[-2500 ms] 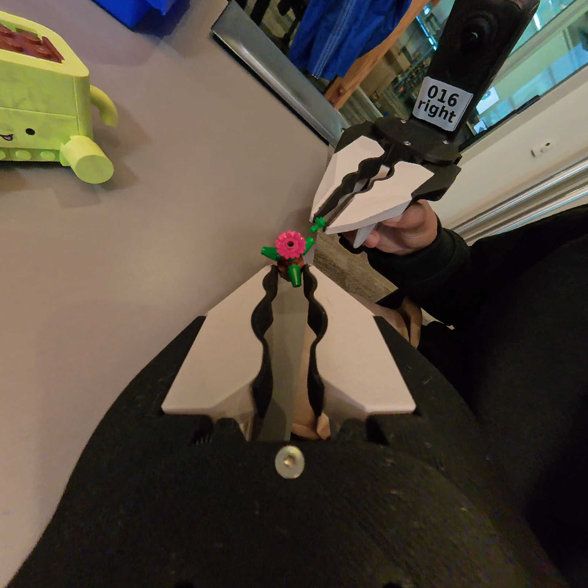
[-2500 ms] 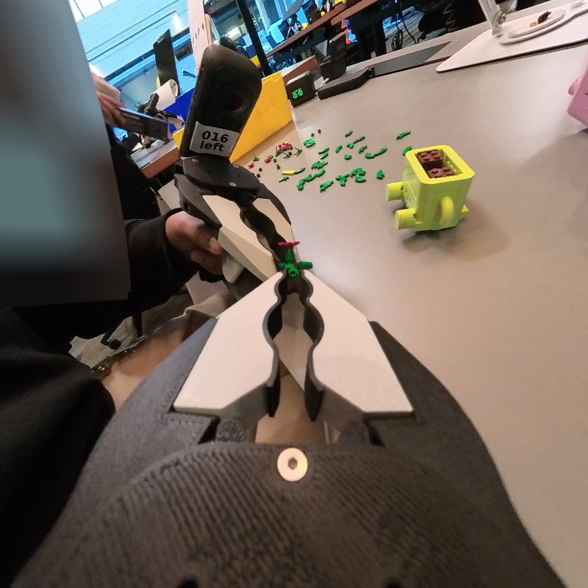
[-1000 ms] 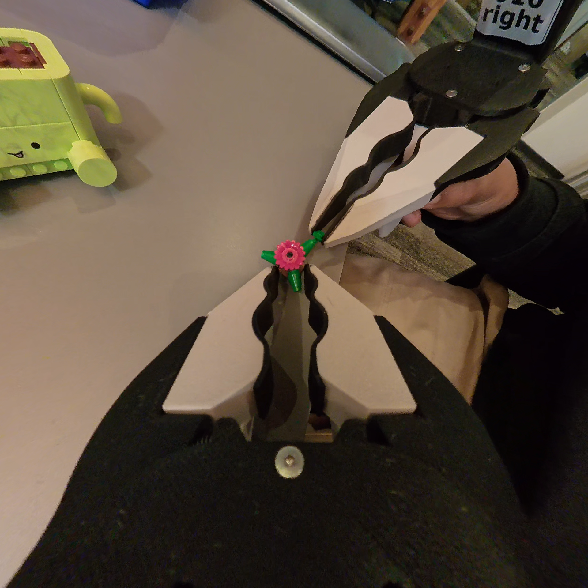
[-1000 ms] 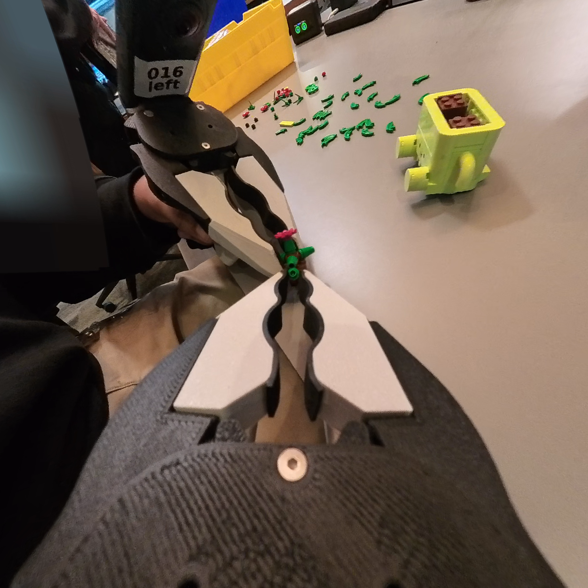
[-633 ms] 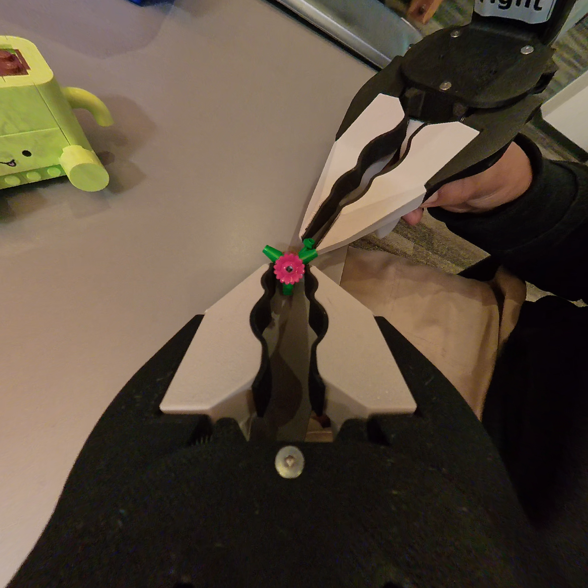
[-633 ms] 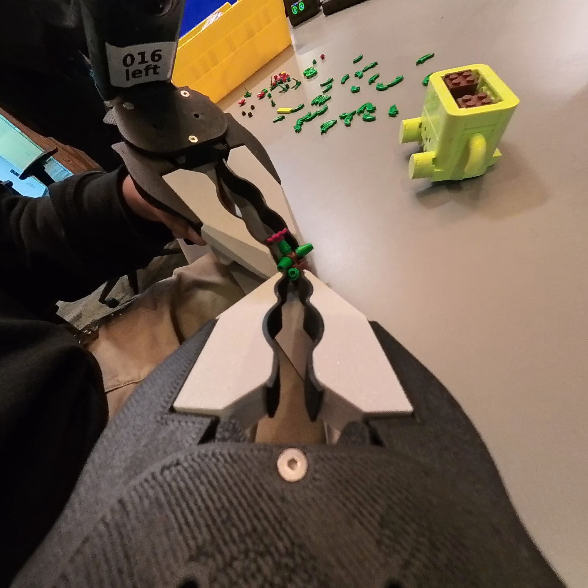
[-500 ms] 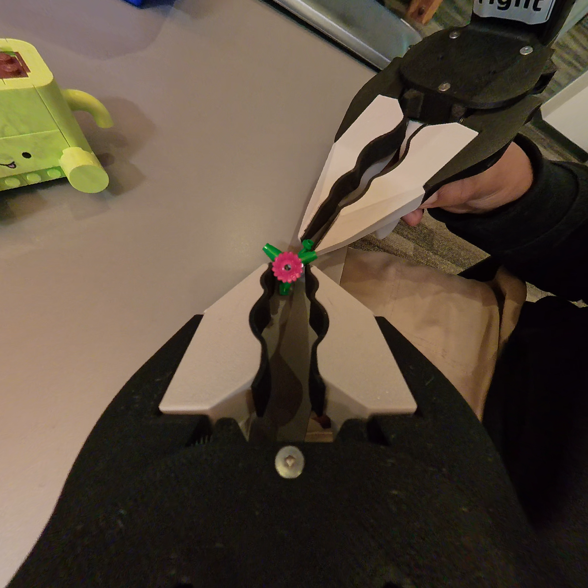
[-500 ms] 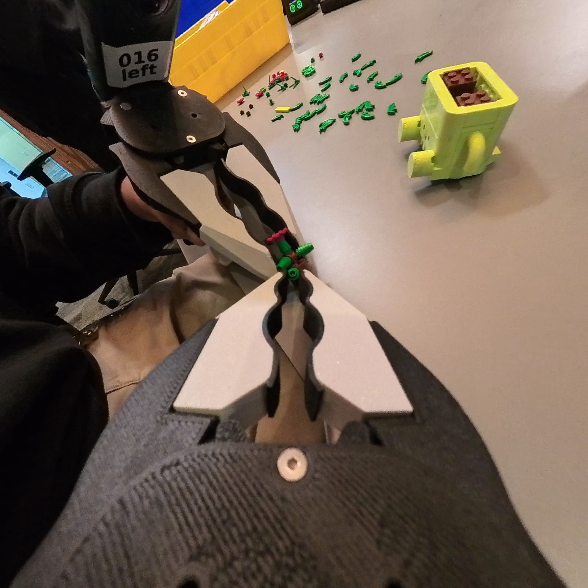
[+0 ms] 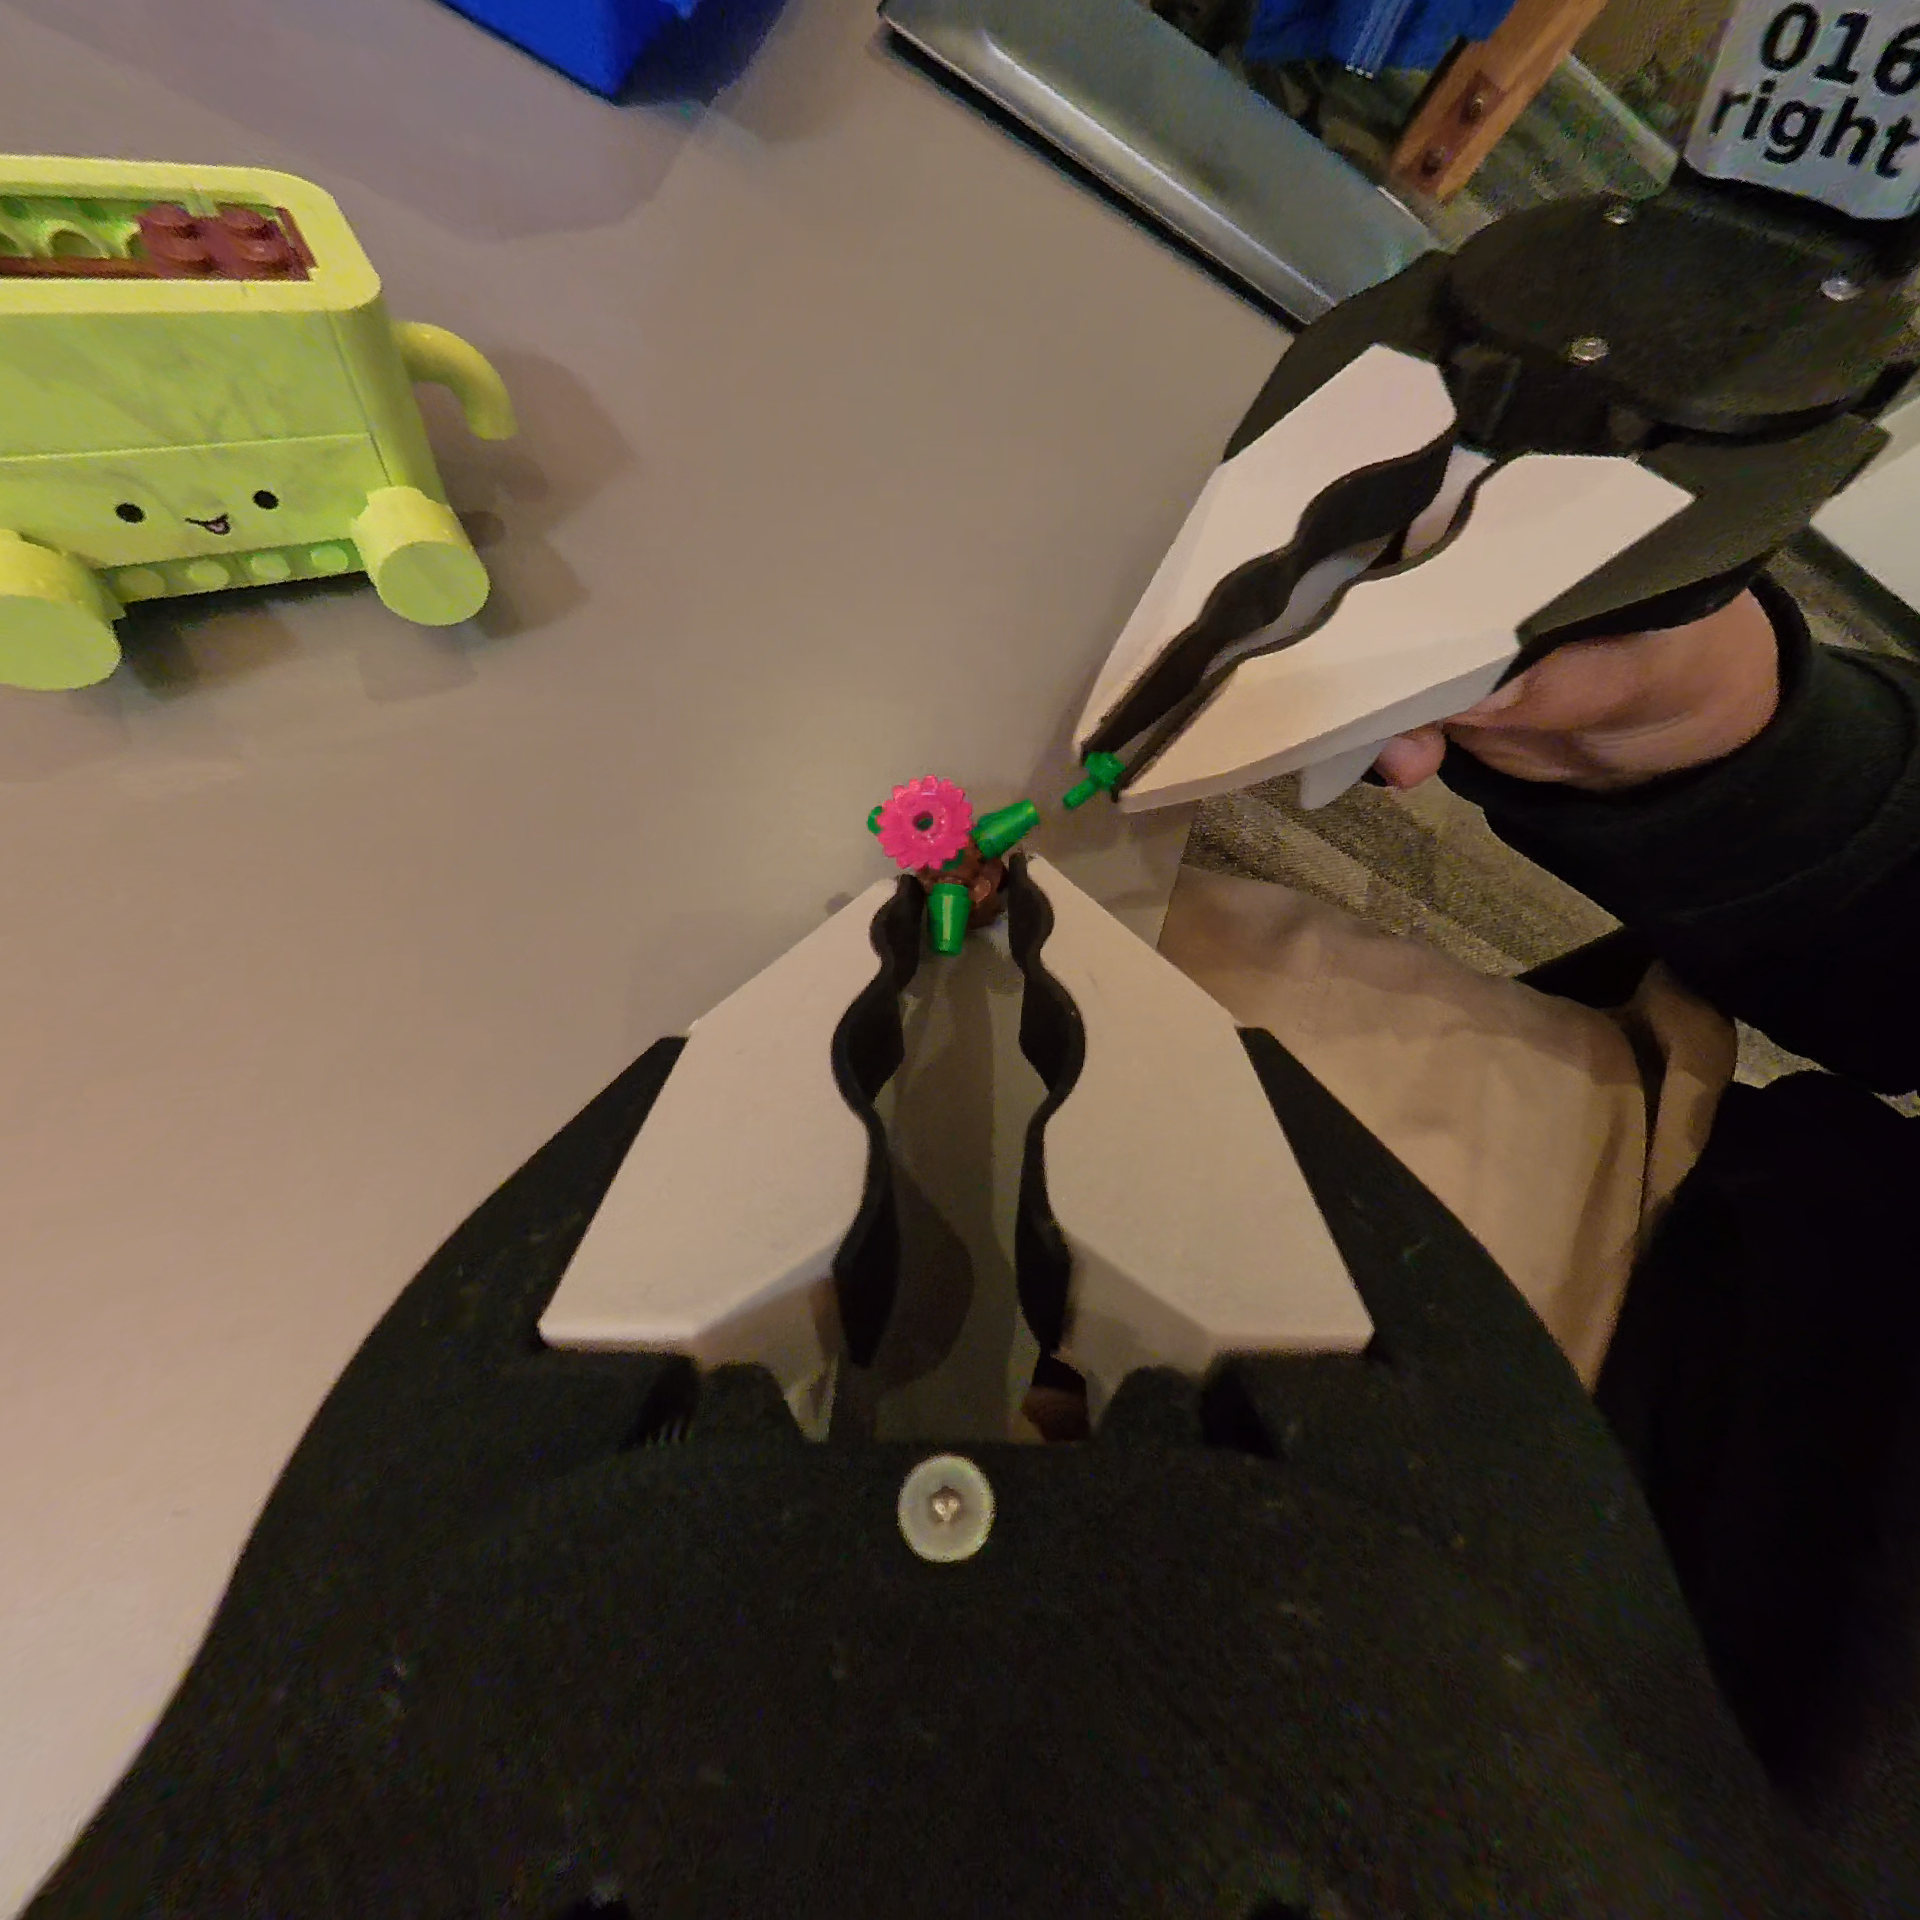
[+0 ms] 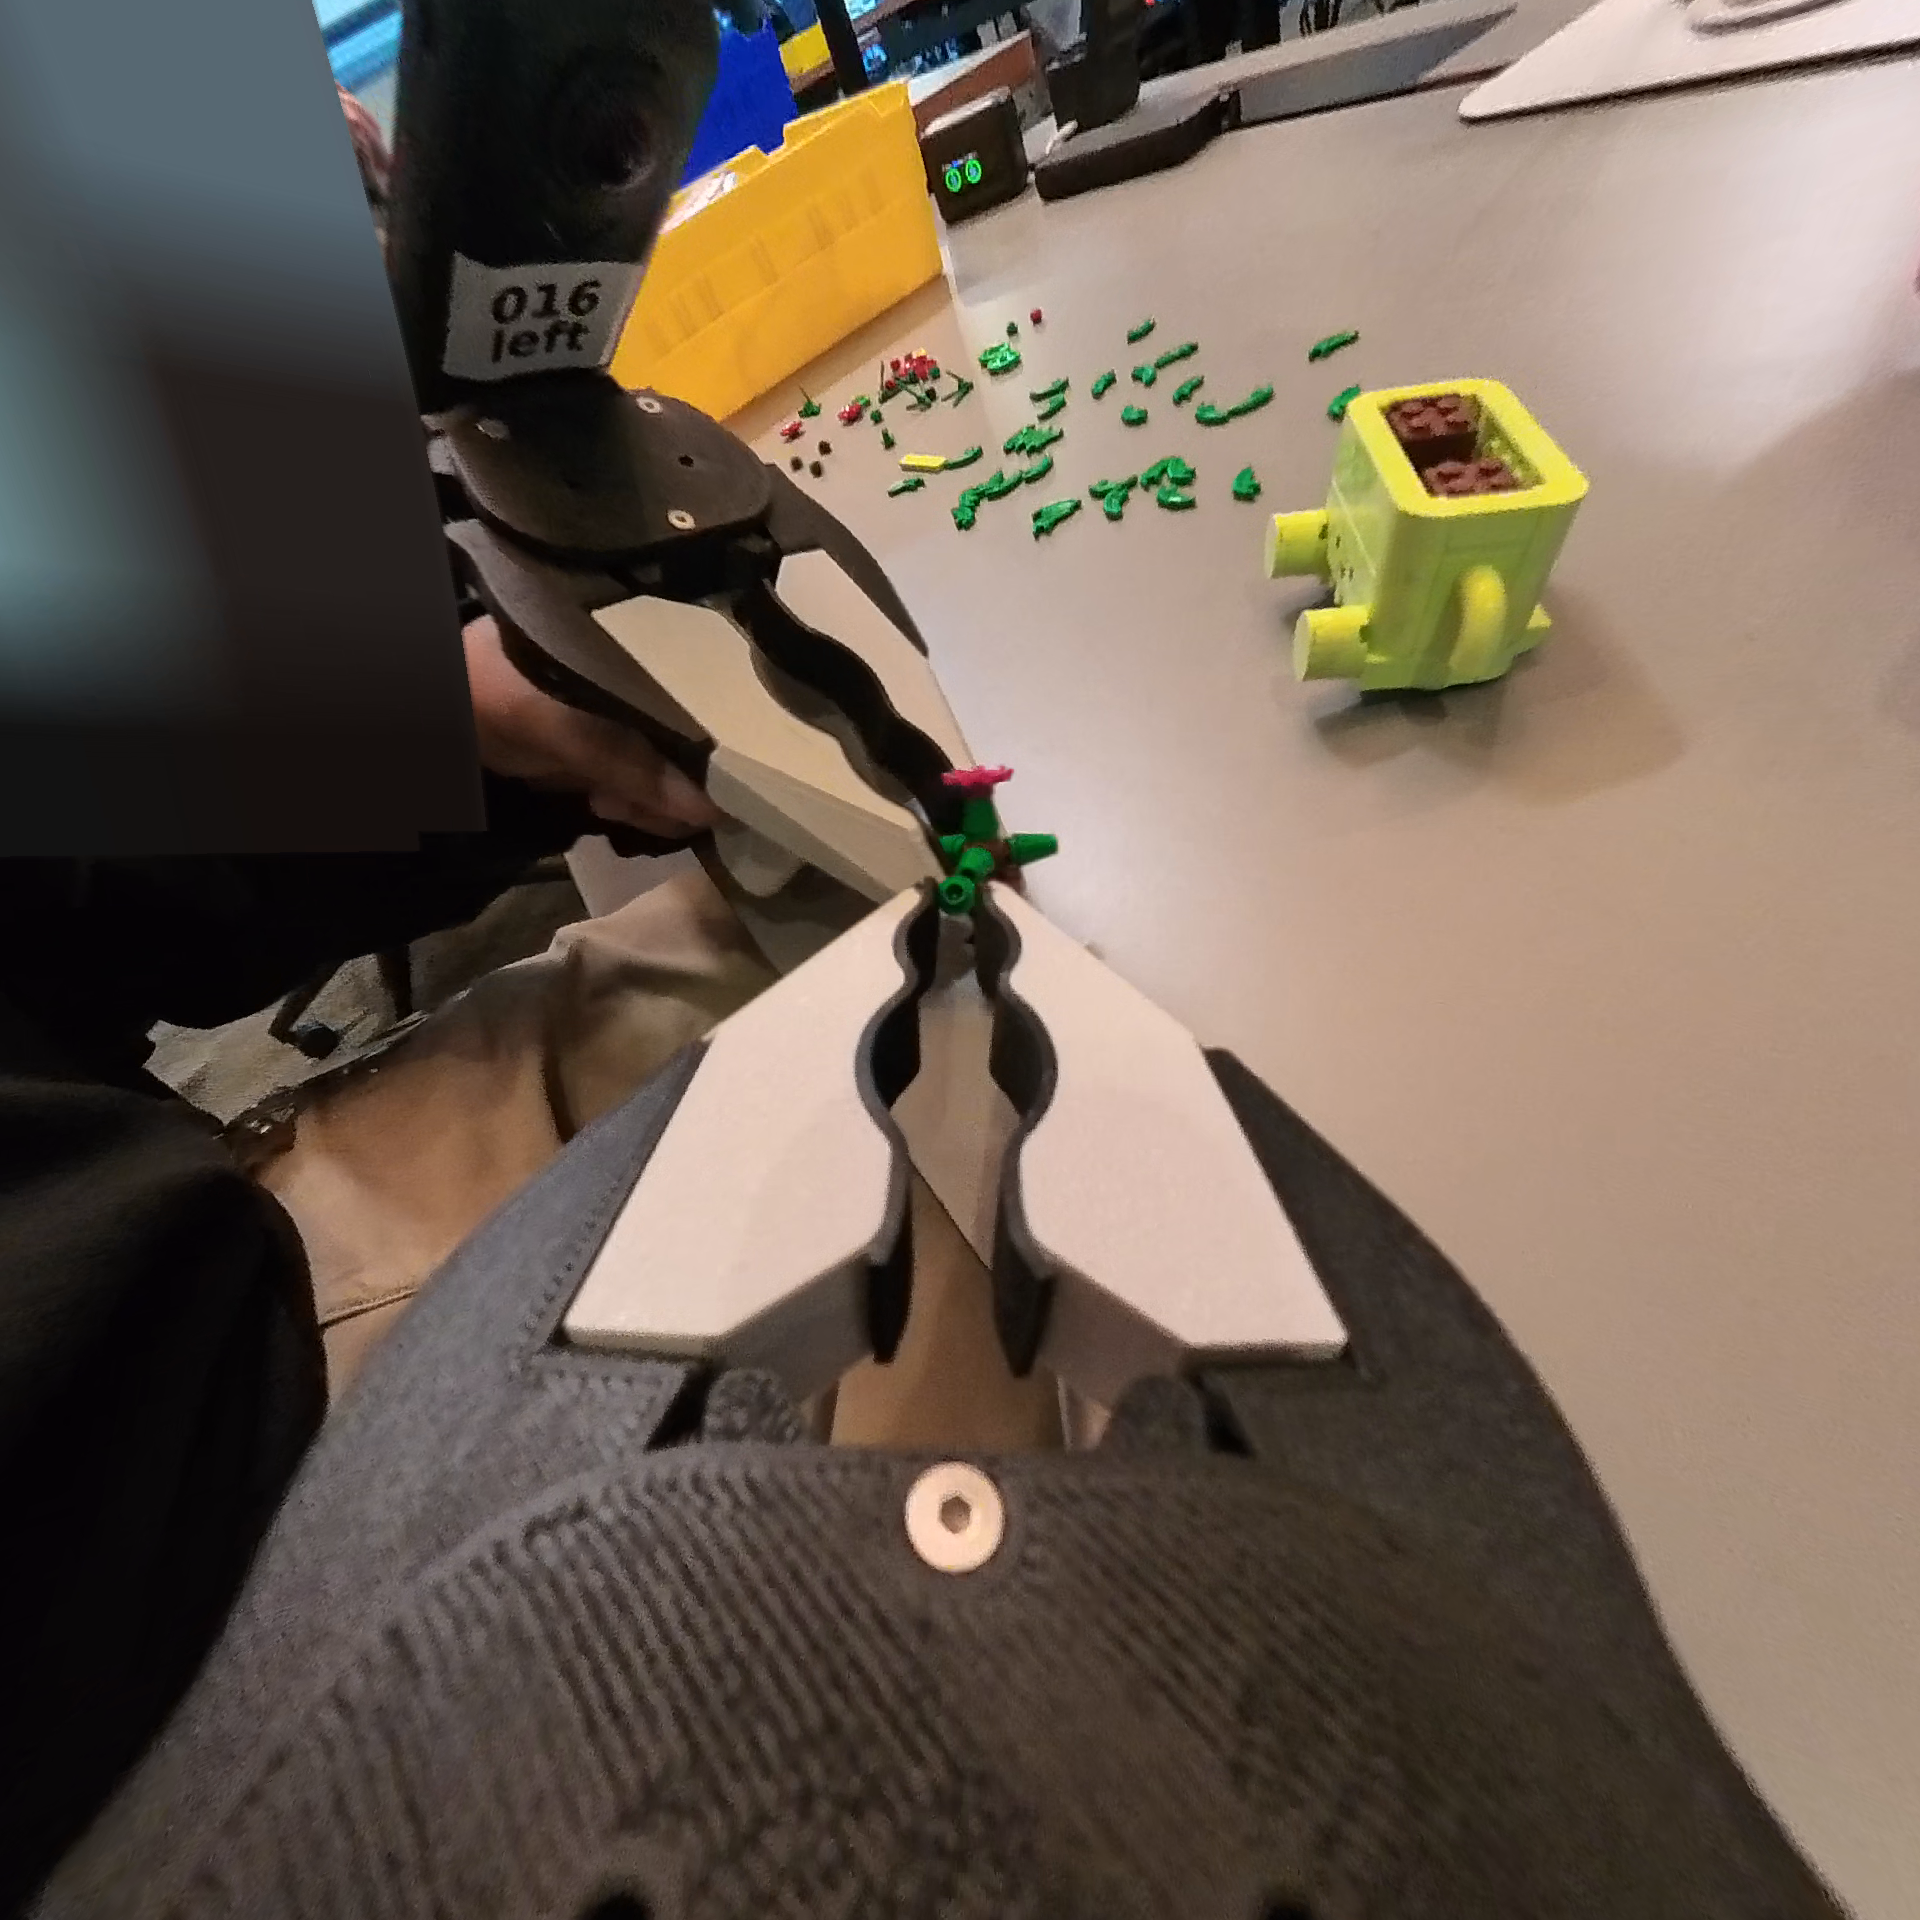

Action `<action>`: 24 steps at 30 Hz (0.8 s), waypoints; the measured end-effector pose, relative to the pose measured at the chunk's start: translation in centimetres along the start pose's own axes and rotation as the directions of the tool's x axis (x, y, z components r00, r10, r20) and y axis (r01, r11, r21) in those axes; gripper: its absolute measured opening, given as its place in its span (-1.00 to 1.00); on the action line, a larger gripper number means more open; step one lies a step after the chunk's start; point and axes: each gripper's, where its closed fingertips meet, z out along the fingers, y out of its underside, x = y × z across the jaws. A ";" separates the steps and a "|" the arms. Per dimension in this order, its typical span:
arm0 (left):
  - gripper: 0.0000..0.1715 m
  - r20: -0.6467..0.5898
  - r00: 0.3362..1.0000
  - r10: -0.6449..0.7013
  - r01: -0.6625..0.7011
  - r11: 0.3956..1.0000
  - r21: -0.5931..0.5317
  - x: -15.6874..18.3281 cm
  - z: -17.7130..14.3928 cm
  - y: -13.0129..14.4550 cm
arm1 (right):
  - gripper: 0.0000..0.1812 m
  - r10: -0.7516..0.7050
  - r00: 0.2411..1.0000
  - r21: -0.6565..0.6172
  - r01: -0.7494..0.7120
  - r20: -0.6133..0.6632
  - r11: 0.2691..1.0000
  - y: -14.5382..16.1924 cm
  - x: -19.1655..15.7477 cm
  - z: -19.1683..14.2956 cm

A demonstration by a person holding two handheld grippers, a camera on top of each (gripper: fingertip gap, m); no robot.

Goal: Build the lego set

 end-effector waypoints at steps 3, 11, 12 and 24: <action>-0.81 -0.002 1.000 -0.008 0.008 1.000 -0.001 -0.1 0.0 0.0 | -0.95 -0.009 1.000 -0.015 0.009 -0.010 1.000 0.3 0.1 0.2; -0.83 0.041 0.997 0.059 -0.057 0.998 -0.036 0.1 0.3 0.5 | -0.96 -0.015 1.000 -0.031 0.014 -0.024 0.999 0.6 0.3 0.3; -0.83 0.048 0.997 0.067 -0.065 0.997 -0.036 0.1 0.3 0.5 | -0.96 -0.013 1.000 -0.032 0.012 -0.027 0.999 0.6 0.3 0.3; -0.82 0.071 0.994 0.087 -0.084 0.995 -0.046 0.0 0.4 0.5 | -0.96 -0.031 0.999 -0.043 0.029 -0.042 0.999 0.7 0.4 0.3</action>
